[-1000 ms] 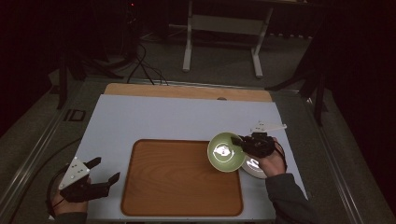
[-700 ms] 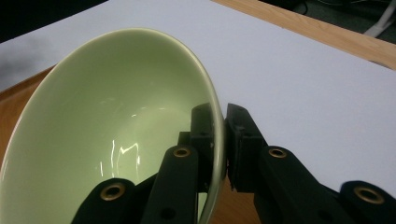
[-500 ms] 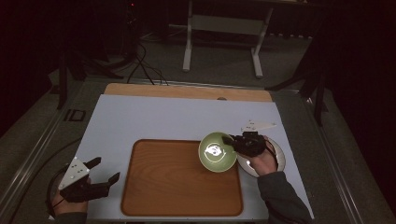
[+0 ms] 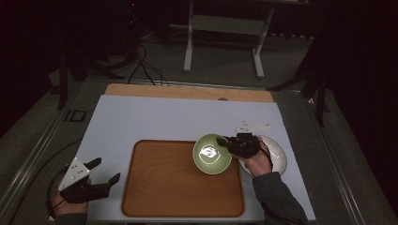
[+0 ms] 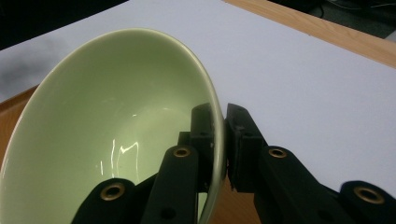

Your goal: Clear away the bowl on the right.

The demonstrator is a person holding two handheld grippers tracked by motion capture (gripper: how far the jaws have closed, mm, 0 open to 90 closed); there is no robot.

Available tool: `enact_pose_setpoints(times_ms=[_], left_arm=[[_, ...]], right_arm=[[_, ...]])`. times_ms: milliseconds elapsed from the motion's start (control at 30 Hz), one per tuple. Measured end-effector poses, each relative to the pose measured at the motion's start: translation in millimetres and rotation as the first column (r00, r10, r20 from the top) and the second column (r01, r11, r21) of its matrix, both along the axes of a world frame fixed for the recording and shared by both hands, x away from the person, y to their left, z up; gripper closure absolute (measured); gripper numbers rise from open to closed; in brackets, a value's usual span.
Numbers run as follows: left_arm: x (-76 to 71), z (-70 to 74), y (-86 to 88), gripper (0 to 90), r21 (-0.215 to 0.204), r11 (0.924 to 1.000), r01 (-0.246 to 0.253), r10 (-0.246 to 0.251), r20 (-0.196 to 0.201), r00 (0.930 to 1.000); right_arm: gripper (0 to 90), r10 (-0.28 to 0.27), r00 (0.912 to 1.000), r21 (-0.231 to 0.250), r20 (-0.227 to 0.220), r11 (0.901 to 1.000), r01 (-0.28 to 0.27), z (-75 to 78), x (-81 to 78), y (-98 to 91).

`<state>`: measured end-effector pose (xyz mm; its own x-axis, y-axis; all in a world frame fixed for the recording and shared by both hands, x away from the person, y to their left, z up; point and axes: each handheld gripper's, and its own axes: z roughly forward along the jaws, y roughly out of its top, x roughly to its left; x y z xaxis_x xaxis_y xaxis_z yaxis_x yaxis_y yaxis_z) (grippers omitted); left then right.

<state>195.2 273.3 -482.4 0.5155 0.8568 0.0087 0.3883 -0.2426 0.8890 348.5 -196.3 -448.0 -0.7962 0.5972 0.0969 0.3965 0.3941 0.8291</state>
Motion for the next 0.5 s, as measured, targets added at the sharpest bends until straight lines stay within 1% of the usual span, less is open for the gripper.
enact_pose_setpoints(times_ms=[267, 500], left_arm=[[-0.2, 0.1, 0.1, 15.4, 0.001, 1.0, 0.0, 0.0, 0.002, 1.0], [0.0, 0.2, 0.3, 15.4, 0.001, 1.0, 0.001, -0.001, 0.002, 1.0]], right_arm=[[81.9, 0.023, 0.9997, -0.004, 0.003, 0.9997, -0.023, -1.2, -0.6, 11.0], [81.9, 0.037, 0.9993, 0.001, -0.007, 0.9993, -0.037, -4.4, -1.4, 21.1]])
